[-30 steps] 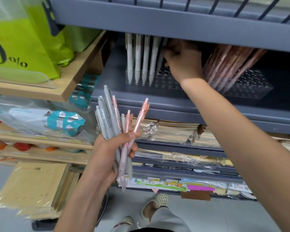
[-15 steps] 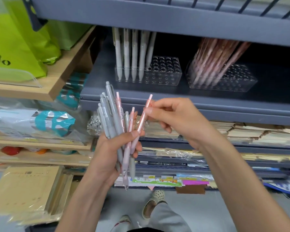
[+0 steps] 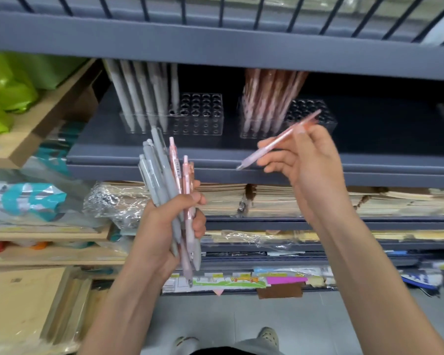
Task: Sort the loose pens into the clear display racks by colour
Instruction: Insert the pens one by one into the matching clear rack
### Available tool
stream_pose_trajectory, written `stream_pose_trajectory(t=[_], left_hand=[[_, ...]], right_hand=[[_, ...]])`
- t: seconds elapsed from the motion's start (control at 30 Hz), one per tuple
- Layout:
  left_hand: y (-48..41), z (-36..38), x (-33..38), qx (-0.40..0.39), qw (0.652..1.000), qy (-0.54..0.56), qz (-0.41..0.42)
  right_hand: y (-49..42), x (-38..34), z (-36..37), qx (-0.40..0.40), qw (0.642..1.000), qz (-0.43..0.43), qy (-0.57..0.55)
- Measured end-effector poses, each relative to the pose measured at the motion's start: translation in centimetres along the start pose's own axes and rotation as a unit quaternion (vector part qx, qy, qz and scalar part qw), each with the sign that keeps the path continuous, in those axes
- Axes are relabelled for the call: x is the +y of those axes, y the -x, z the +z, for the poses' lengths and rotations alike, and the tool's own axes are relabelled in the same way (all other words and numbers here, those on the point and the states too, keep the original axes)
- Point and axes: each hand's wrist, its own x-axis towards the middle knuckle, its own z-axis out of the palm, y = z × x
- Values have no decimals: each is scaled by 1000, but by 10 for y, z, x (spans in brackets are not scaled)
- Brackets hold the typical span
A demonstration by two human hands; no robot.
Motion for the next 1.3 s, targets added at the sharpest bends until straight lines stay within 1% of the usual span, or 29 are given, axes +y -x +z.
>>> stream_pose_trajectory(t=[0.1,0.17,0.27,0.37,0.4,0.43,0.47,0.5,0.53,0.63,0.7,0.8,0.87,0.97,1.13,1.23,1.3], left_hand=[[-2,24,-12,-3,1000,22,-7],[-3,37,-21,-1,1000,15,-7],[-2,52,-35,21,1000,10,1],[-2,60,-44,45,999,-9,10],[-2,62,-45,55,998,-16,11],[-1,63,-47,64,998,-21,13],[-1,65,-48,68,997,-22,16],[0,66,-49,71,997,-21,20],[0,66,-49,73,997,-18,24],[4,68,-51,68,997,-15,36],[6,69,-51,70,996,-31,48],[9,70,-51,68,995,-43,57],[11,70,-51,75,995,-41,58],[14,71,-50,91,994,-37,55],[17,68,-47,98,993,-38,61],[17,66,-46,92,993,-41,62],[16,64,-46,87,993,-45,62]], right_hand=[[-18,-11,-35,41,998,-45,-10],[-32,-19,-54,58,995,-82,-8],[-54,-25,-71,77,989,-126,25],[-81,-26,-74,78,986,-133,58],[-90,-27,-74,90,987,-123,56],[-101,-30,-73,127,982,-108,87],[-110,-28,-73,133,977,-114,123],[-117,-23,-73,108,964,-142,196],[-124,-21,-71,76,957,-152,234],[-136,-17,-67,3,927,-155,343],[-141,-17,-64,-23,894,-167,416],[-150,-16,-59,-33,851,-194,487],[-155,-14,-57,-56,834,-196,513],[-161,-10,-56,-83,821,-191,531],[-164,-8,-53,-92,811,-188,546],[-164,-9,-51,-100,801,-177,563],[-163,-10,-50,-98,802,-168,565]])
